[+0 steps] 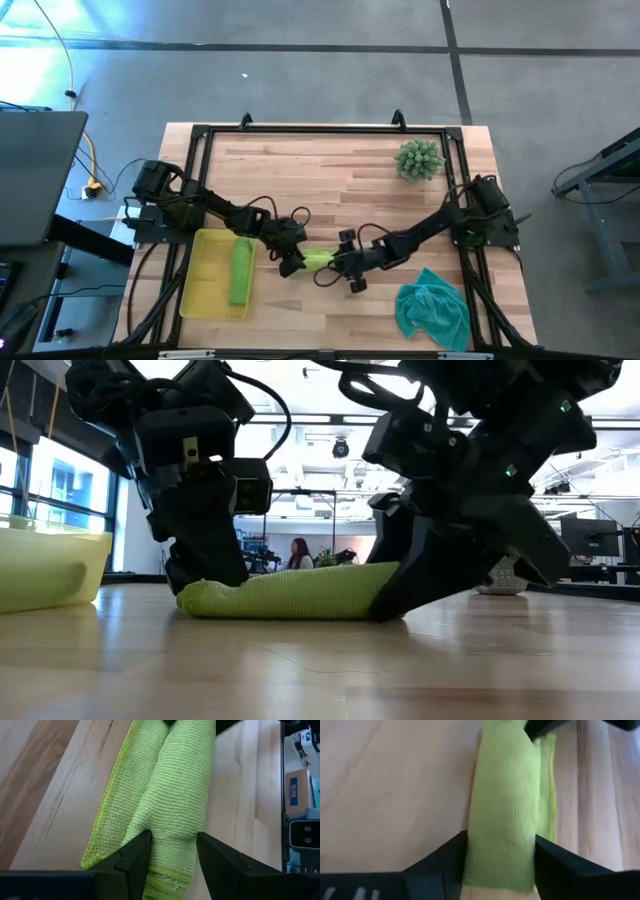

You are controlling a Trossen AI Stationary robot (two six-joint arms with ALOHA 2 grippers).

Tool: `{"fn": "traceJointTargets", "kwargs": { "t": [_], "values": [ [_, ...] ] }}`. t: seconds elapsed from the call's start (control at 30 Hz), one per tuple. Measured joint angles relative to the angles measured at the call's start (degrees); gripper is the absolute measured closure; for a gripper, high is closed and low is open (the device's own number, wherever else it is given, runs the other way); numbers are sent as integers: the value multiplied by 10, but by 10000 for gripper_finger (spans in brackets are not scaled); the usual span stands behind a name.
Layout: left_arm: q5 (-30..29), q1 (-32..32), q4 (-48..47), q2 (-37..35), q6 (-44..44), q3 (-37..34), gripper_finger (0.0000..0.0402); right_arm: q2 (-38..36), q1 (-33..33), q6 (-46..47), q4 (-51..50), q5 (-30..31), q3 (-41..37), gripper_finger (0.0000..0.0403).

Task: Roll microfiber towels into tight, uniform cylinder then place into a basket
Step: Roll the light green microfiber towel

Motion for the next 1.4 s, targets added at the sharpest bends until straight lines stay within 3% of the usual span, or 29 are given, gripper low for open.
{"fn": "traceJointTargets", "kwargs": {
  "t": [0.3, 0.53, 0.73, 0.9, 1.07, 1.4],
  "values": [
    [2, 11, -4, 0, 0, 1, 245, -86, 1, 54, -133, 9, 5, 228],
    [4, 17, -4, 0, 0, 1, 245, -86, 32, 4, -17, 4, 10, 228],
    [3, 17, -4, 0, 4, 1, 245, -61, 36, 11, 8, 4, 10, 228],
    [2, 17, -4, 0, 2, 1, 245, -76, 37, 18, -91, 9, 11, 229],
    [0, 16, -4, 0, 4, 1, 245, -93, 37, 99, -208, 10, 38, 229],
    [-2, 16, 1, 0, 6, 0, 245, -59, 50, 55, 30, 22, 31, 229]
  ]
}}
